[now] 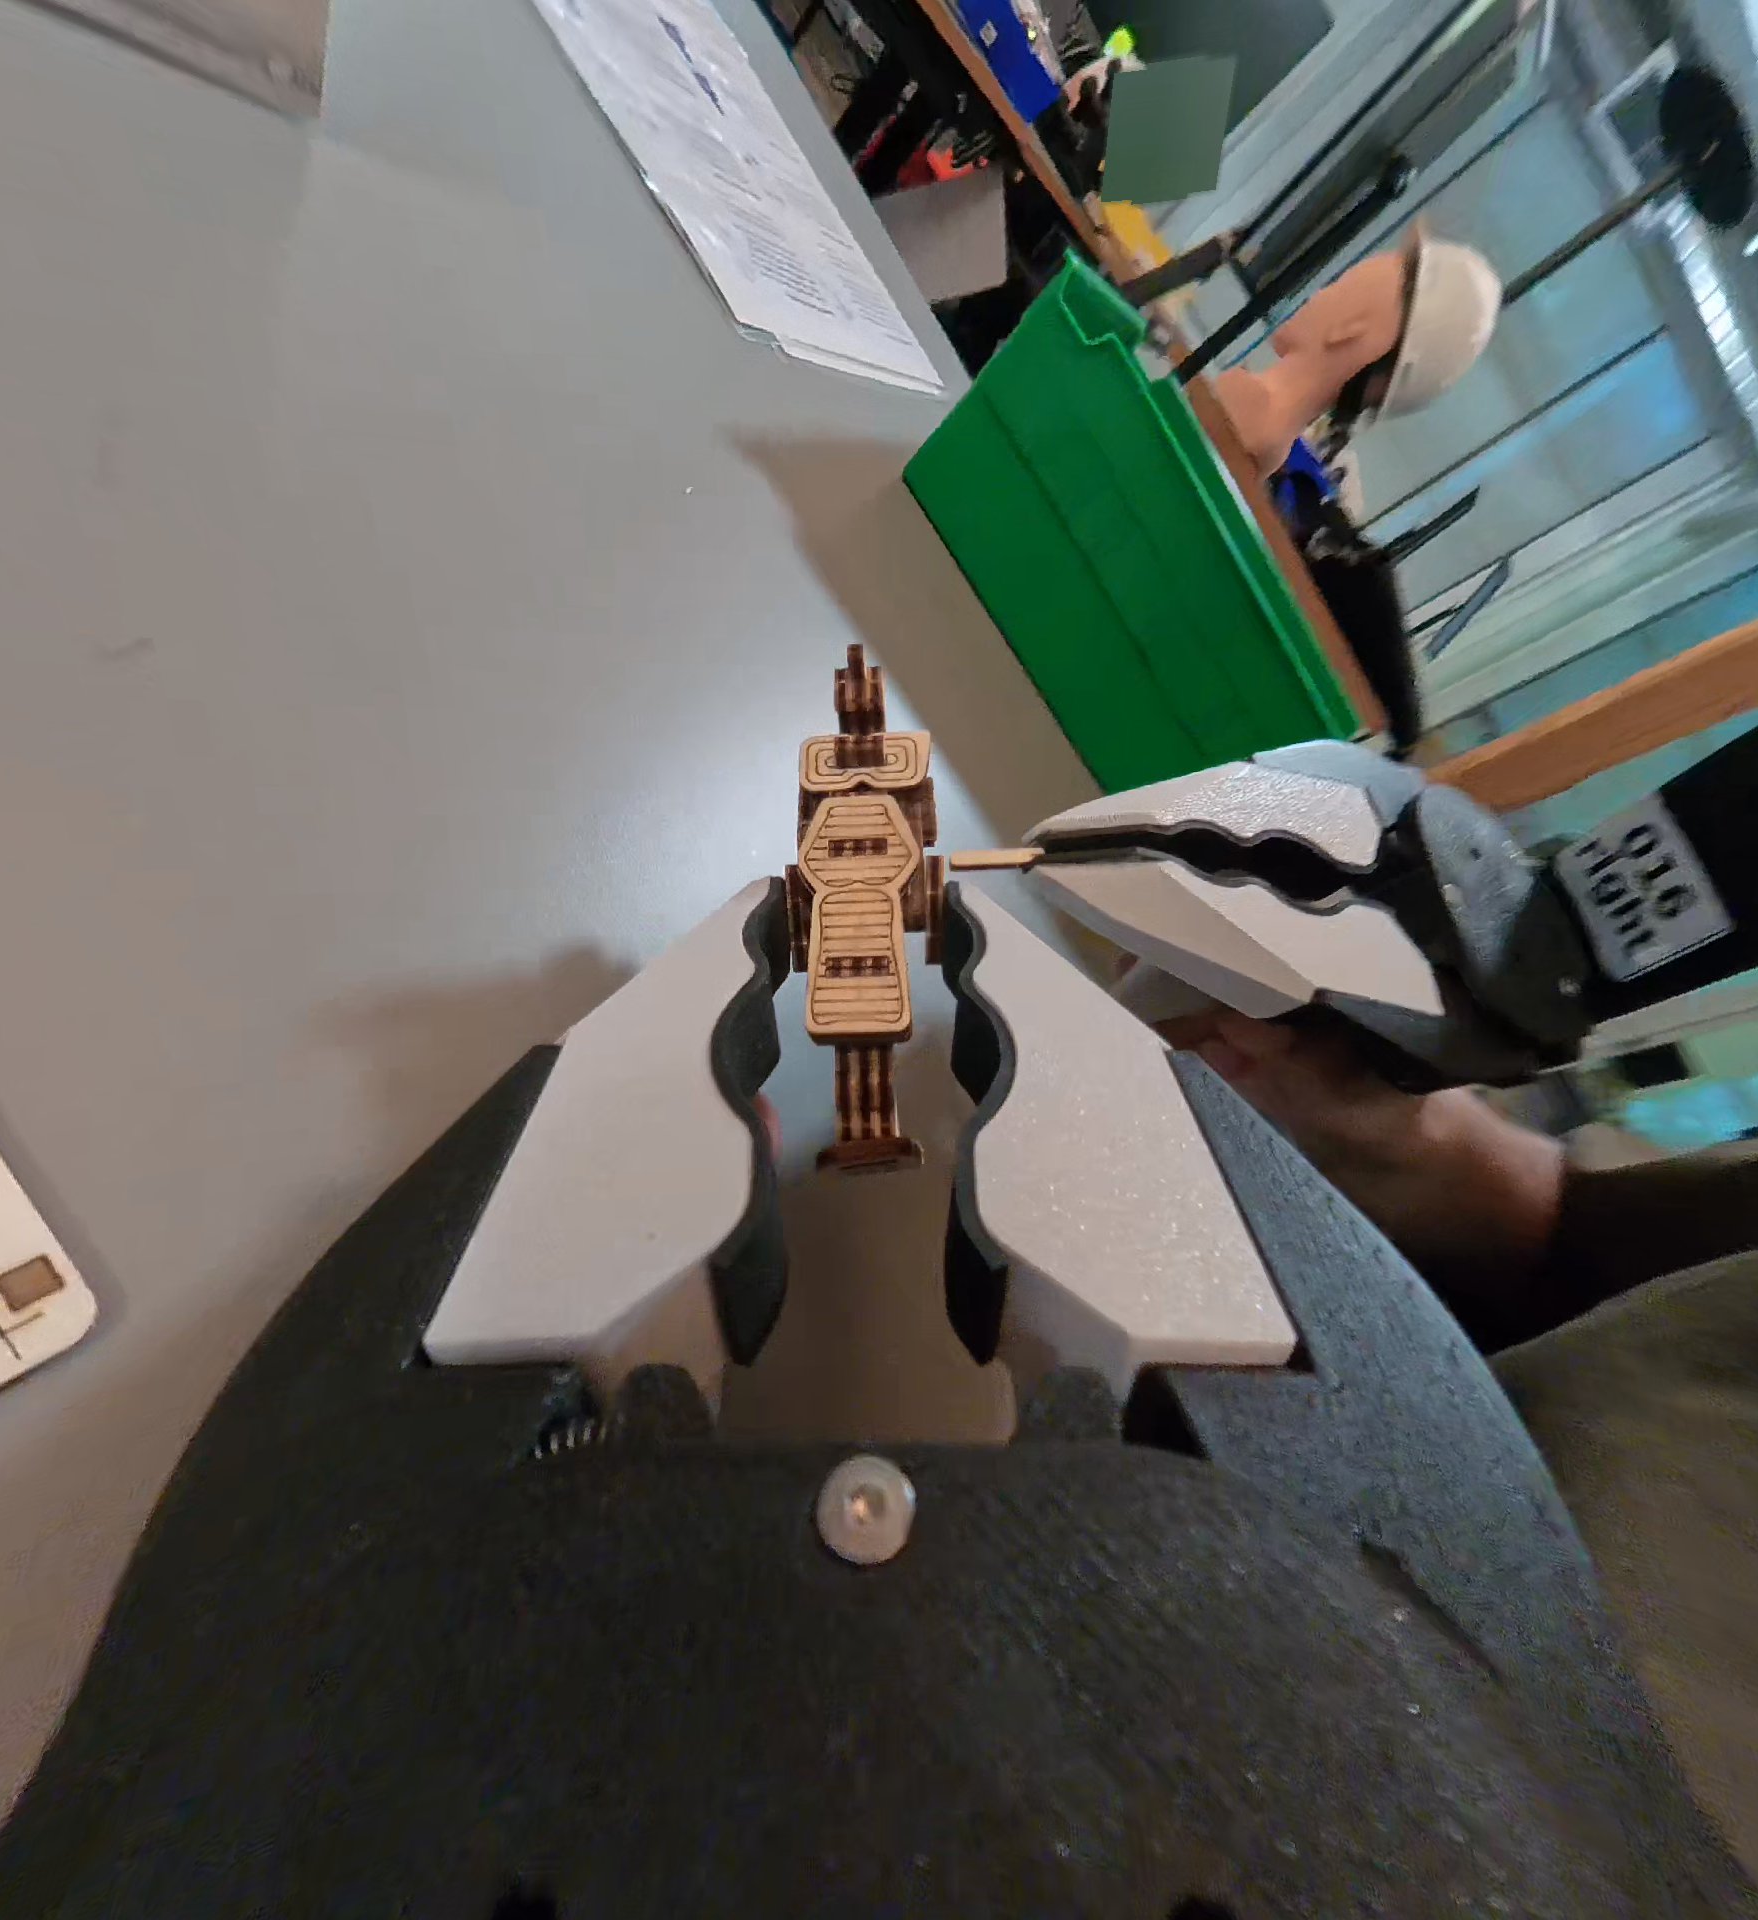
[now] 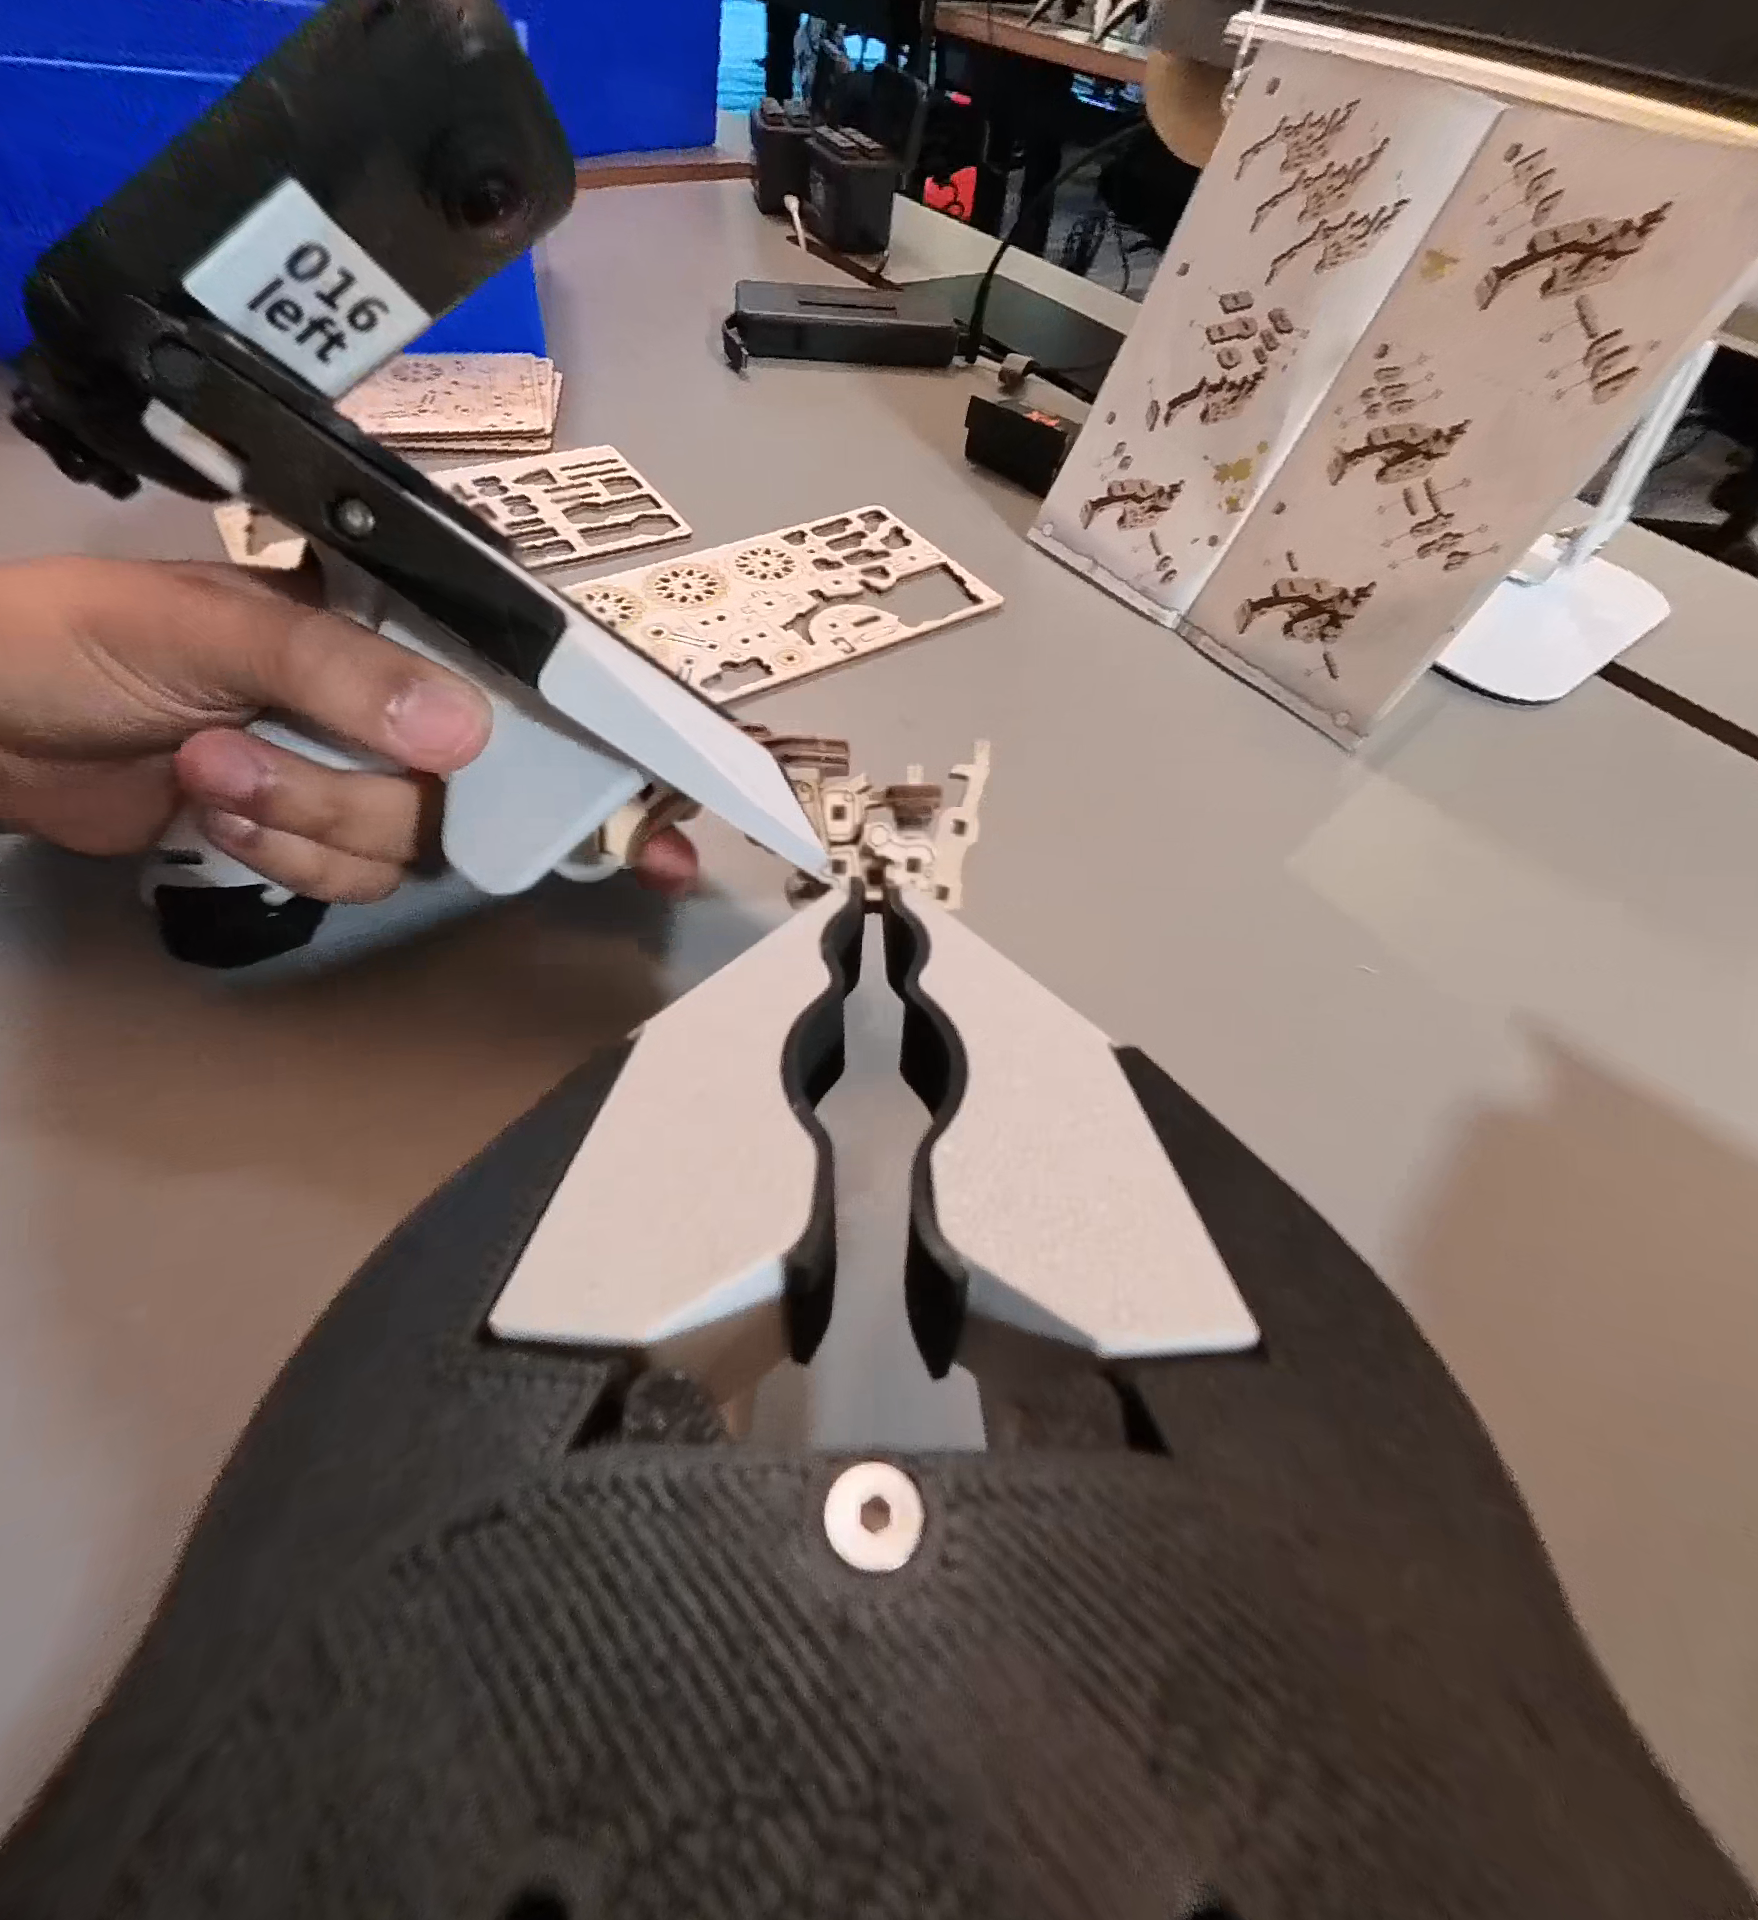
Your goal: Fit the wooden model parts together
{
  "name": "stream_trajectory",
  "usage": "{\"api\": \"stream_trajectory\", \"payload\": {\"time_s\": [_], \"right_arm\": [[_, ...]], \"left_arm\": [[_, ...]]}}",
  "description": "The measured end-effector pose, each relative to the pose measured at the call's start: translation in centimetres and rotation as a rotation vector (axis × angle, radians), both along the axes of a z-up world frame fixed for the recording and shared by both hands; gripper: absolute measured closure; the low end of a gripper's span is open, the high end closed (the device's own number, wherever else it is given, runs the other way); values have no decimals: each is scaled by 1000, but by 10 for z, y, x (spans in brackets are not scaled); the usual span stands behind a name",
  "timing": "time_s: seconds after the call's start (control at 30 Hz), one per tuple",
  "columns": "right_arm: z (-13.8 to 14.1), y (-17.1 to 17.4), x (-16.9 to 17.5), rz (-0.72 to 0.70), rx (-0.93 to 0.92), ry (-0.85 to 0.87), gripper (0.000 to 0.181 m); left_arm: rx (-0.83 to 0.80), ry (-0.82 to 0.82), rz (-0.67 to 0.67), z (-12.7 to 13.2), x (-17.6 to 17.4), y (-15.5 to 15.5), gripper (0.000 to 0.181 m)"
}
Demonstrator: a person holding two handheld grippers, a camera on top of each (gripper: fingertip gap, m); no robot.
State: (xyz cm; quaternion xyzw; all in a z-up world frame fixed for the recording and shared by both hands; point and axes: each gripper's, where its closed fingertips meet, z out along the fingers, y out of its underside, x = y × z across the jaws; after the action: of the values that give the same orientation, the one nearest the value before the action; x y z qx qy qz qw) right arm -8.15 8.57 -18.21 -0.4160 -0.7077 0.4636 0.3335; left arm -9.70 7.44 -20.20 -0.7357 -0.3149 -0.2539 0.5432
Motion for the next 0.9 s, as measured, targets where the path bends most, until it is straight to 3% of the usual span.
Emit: {"api": "stream_trajectory", "payload": {"time_s": [0.1, 0.33, 0.9], "right_arm": [[0, 6, -2, -22, -16, -8, 180], [1, 0, -2, -11, -13, 3, 180], [-4, -2, -2, -11, -13, -28, 180]], "left_arm": [[40, -140, 4, 0, -2, -1, 156], [91, -283, -9, 2, -1, 0, 156], [34, -163, -27, -2, 7, 3, 156]]}}
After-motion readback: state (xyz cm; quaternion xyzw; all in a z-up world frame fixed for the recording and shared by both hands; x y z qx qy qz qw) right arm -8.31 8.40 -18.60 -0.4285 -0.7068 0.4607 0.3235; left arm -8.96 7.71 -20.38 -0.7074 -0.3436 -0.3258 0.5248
